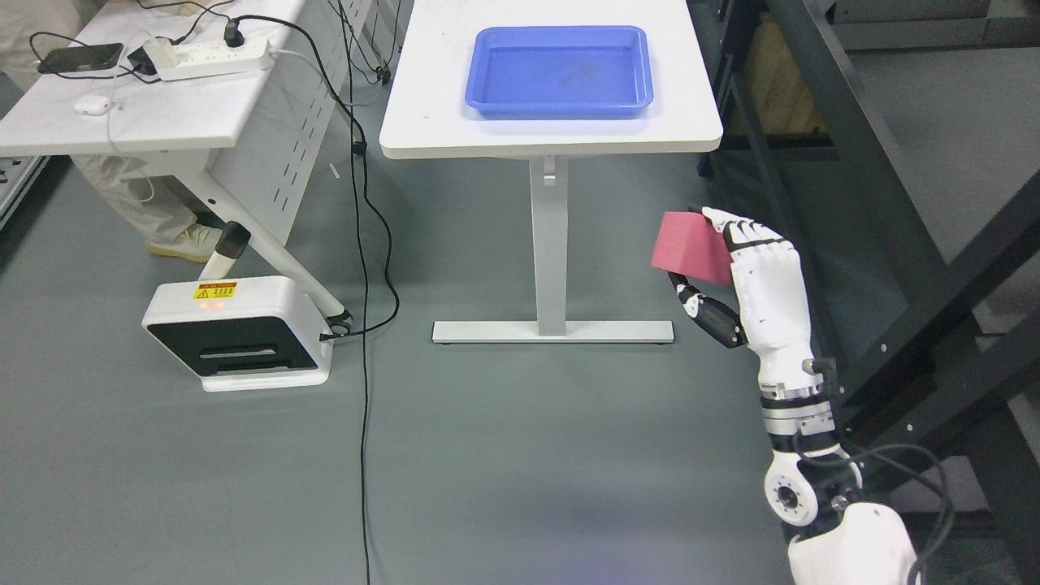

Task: Pick pink block from left shelf to tray
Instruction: 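Carry the pink block in the right hand toward the blue tray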

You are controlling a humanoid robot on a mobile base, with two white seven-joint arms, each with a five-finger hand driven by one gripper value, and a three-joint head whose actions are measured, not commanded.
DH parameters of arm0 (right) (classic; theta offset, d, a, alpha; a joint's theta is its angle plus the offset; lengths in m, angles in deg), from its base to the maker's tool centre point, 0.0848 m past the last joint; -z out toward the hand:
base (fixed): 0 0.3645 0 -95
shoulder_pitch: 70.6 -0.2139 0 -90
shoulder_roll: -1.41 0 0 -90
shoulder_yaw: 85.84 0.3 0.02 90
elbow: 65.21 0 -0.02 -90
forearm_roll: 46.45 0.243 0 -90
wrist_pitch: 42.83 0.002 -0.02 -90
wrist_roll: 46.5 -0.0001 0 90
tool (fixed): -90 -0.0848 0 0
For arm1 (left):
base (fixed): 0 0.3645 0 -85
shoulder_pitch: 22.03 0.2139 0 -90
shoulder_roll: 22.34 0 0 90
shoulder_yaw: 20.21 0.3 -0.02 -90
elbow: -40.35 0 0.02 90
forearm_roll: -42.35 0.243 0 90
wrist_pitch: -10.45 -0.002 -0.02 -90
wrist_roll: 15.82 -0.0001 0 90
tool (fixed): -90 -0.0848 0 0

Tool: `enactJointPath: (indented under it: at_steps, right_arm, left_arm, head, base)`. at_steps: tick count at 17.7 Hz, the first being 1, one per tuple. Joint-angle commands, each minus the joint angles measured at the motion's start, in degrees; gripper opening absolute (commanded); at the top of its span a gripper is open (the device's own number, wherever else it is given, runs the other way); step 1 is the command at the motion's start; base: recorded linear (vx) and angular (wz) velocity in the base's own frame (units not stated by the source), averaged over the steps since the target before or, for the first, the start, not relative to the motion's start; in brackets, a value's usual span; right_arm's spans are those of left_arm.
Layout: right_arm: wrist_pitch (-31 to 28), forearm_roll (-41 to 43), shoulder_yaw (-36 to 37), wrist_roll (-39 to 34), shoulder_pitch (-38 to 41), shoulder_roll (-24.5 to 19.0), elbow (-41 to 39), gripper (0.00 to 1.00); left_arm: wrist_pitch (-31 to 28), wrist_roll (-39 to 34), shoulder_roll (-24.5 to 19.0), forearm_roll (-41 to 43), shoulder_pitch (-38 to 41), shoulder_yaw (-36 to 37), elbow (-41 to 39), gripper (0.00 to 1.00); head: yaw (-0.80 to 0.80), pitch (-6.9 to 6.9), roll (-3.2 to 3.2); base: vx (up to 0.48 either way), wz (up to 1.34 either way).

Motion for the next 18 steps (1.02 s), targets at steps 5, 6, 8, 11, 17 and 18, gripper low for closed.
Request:
enactJointPath:
  at_steps: [5,6,8,11,17,18]
  right_arm:
    - [2.2,-0.1,-3.5,-7.8,-0.4,1.0,0.0,0.05]
    - [2.2,-0.1,-3.6,-7.8,-0.4,1.0,0.0,0.05]
    - [2.2,-0.1,-3.7,-8.3,-0.4,1.0,0.0,0.05]
    - [2.2,-0.1,-3.7,-10.1,-0.4,1.0,0.0,0.05]
    - [2.2,-0.1,-3.7,-11.1,-0.4,1.0,0.0,0.06]
    - [2.2,-0.1,-3.6,-11.4,-0.4,1.0,0.0,0.06]
  left_arm:
    - [0.0,0.0,-1.0,0.0,-1.7,0.0,-1.0,1.00]
    - [0.0,0.0,-1.0,0.0,-1.7,0.0,-1.0,1.00]
    - [0.0,0.0,-1.0,0.0,-1.7,0.0,-1.0,1.00]
    - [0.0,0.0,-1.0,0.0,-1.7,0.0,-1.0,1.00]
    - [0.0,0.0,-1.0,0.0,-1.7,0.0,-1.0,1.00]
    - [0.0,0.0,-1.0,0.0,-1.7,0.0,-1.0,1.00]
  head:
    - [0.00,0.01,0.00]
    - [0.00,0.01,0.00]
    - [0.00,0.01,0.00]
    - [0.00,0.01,0.00]
    - [0.00,0.00,0.00]
    - [0.00,0.01,0.00]
  base:
    - [0.234,0.02]
    - [0.245,0.06]
    - [0.221,0.06]
    - [0.256,0.05]
    - [0.242,0.01]
    - [0.250,0.01]
